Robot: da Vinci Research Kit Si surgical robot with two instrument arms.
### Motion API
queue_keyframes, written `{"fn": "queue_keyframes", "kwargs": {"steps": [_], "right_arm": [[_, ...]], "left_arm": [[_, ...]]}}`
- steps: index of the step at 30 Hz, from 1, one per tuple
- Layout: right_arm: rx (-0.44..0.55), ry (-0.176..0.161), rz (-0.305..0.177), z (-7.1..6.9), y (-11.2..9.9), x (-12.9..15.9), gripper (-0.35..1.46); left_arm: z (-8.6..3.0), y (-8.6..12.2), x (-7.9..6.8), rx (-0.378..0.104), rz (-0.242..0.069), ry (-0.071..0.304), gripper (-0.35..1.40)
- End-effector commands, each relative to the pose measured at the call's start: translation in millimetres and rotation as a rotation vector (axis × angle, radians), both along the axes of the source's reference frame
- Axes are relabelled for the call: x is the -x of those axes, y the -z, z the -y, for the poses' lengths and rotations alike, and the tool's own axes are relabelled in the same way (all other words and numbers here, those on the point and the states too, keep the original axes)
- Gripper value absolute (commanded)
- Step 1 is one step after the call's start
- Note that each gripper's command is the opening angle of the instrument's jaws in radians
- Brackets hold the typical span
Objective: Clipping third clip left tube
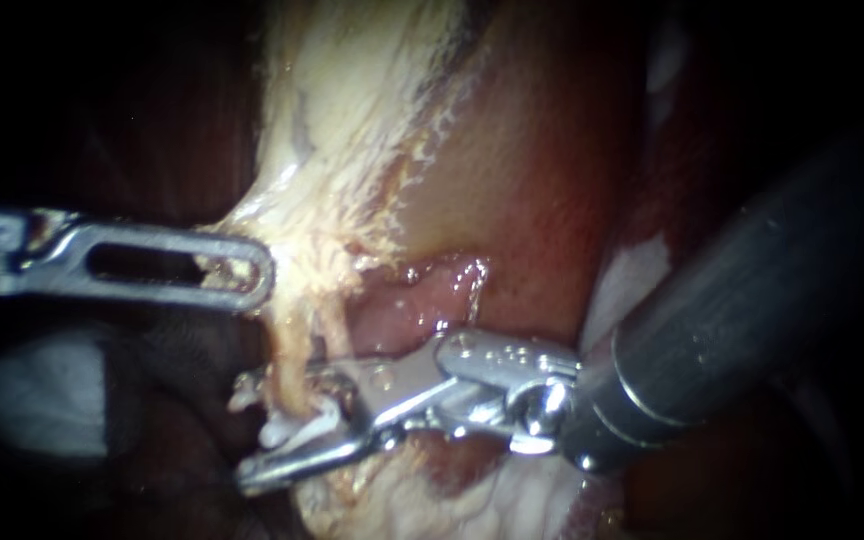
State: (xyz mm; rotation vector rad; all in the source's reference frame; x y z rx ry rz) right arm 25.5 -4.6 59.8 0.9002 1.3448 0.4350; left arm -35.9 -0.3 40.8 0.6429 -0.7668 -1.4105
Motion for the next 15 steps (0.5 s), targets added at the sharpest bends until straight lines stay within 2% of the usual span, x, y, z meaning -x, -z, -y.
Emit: {"fn": "queue_keyframes", "kwargs": {"steps": [1,11,15], "right_arm": [[0.0,-0.002,-0.002,-0.2,0.3,0.1,0.59],[-0.015,-0.017,-0.015,-1.8,1.5,0.0,0.58],[-0.019,-0.033,-0.019,-2.4,1.7,0.0,0.57]], "left_arm": [[0.0,0.0,0.0,0.0,-0.001,0.0,-0.35],[0.0,0.0,0.0,0.0,-0.001,0.001,-0.35],[0.0,0.0,0.1,0.0,-0.001,0.001,-0.35]]}}
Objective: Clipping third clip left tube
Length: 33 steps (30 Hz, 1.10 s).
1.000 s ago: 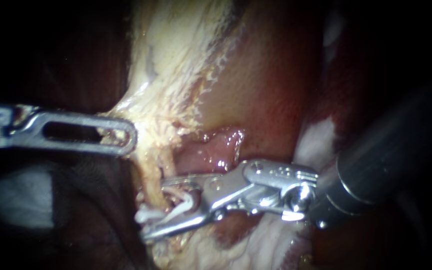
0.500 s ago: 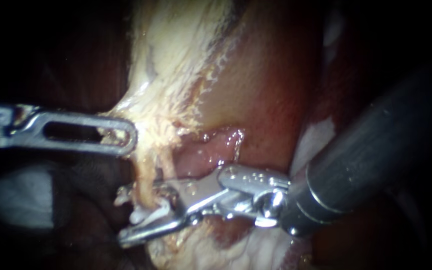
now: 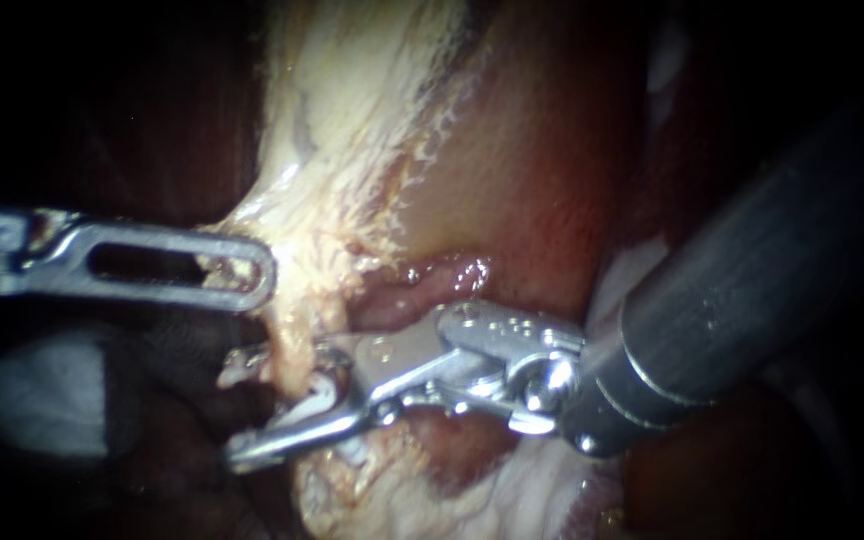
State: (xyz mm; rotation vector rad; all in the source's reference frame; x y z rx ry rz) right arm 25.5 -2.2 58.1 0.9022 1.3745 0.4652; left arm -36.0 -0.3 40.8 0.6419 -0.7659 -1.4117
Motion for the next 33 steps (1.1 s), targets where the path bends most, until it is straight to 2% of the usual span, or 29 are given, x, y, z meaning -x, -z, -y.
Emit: {"fn": "queue_keyframes", "kwargs": {"steps": [1,8,16,17,18,19,20,21,22,23,33], "right_arm": [[-0.002,-0.003,0.0,-0.2,0.1,0.0,0.57],[-0.013,-0.025,-0.003,-1.7,0.8,0.3,0.57],[-0.013,-0.033,0.0,-2.0,0.5,0.4,0.52],[-0.012,-0.032,0.0,-1.9,0.4,0.5,0.46],[-0.012,-0.031,-0.001,-1.8,0.4,0.8,0.3],[-0.039,-0.027,0.004,-1.4,0.3,1.4,0.02],[-0.083,-0.03,0.019,-1.3,0.3,1.8,-0.19],[-0.09,-0.055,0.042,-1.3,0.3,2.1,-0.35],[-0.087,-0.079,0.059,-1.5,0.4,2.4,-0.35],[-0.088,-0.082,0.062,-1.6,0.4,2.6,-0.35],[-0.089,-0.08,0.064,-1.9,-0.3,2.8,-0.35]], "left_arm": [[0.0,0.0,0.0,0.0,0.0,0.0,-0.35],[0.0,-0.1,0.1,0.001,0.0,0.001,-0.35],[0.1,-0.2,0.1,0.0,0.002,-0.001,-0.35],[0.1,-0.2,0.1,0.0,0.002,-0.001,-0.35],[0.1,-0.2,0.1,0.0,0.002,-0.001,-0.35],[0.1,-0.2,0.1,0.0,0.002,-0.001,-0.35],[0.1,-0.2,0.1,0.0,0.002,-0.001,-0.35],[0.1,-0.2,0.1,0.0,0.002,-0.001,-0.35],[0.1,-0.2,0.1,0.0,0.002,-0.001,-0.35],[0.1,-0.2,0.1,0.0,0.002,-0.001,-0.35],[0.0,-0.1,0.1,0.0,0.002,-0.002,-0.35]]}}
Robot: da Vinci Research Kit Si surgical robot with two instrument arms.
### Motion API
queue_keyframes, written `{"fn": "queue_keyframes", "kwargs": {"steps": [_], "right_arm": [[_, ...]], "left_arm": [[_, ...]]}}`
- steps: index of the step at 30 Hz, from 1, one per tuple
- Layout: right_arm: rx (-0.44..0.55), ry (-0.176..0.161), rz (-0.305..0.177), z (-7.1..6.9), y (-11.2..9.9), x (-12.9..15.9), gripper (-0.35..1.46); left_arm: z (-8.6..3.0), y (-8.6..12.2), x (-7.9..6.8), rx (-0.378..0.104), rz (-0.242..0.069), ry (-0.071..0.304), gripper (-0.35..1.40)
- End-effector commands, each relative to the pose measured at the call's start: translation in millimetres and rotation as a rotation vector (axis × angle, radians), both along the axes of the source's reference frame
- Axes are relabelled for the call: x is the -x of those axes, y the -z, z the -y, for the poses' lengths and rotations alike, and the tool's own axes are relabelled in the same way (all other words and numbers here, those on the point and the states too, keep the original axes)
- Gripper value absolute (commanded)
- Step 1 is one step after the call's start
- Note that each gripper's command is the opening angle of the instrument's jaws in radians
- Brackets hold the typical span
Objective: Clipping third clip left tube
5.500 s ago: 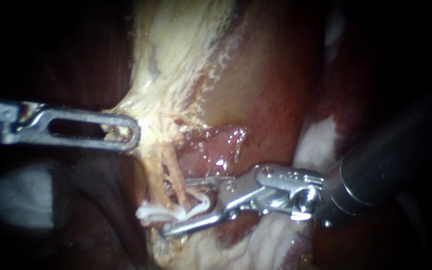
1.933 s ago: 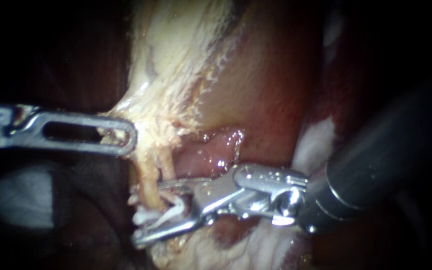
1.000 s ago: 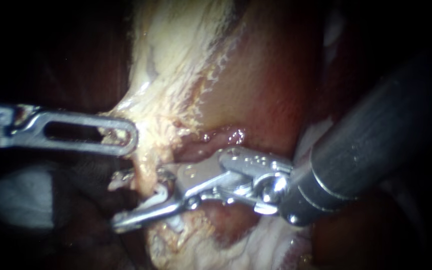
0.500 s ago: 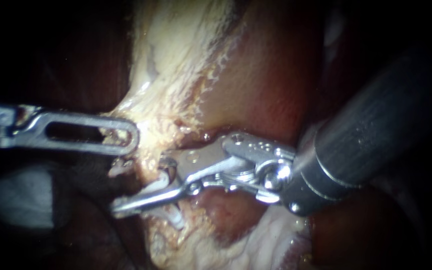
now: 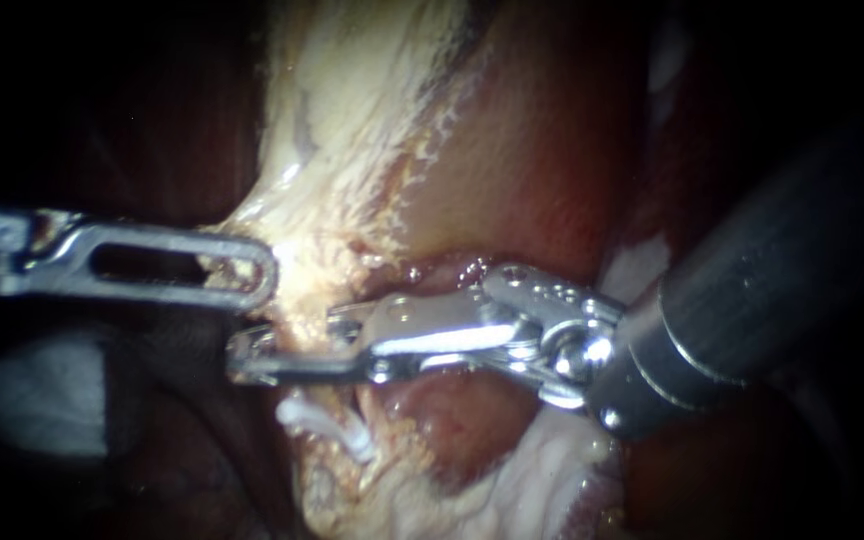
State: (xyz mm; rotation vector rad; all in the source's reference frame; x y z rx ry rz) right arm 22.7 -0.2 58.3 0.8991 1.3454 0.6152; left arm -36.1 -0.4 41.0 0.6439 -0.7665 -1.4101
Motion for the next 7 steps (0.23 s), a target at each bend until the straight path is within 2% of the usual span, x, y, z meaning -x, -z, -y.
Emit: {"fn": "queue_keyframes", "kwargs": {"steps": [1,7], "right_arm": [[0.0,0.001,0.001,0.0,-0.1,0.0,-0.35],[-0.001,0.005,-0.002,0.0,-0.3,0.0,-0.35]], "left_arm": [[0.0,0.1,0.0,0.0,0.0,0.0,-0.35],[-0.1,0.1,-0.1,-0.001,0.001,-0.001,-0.35]]}}
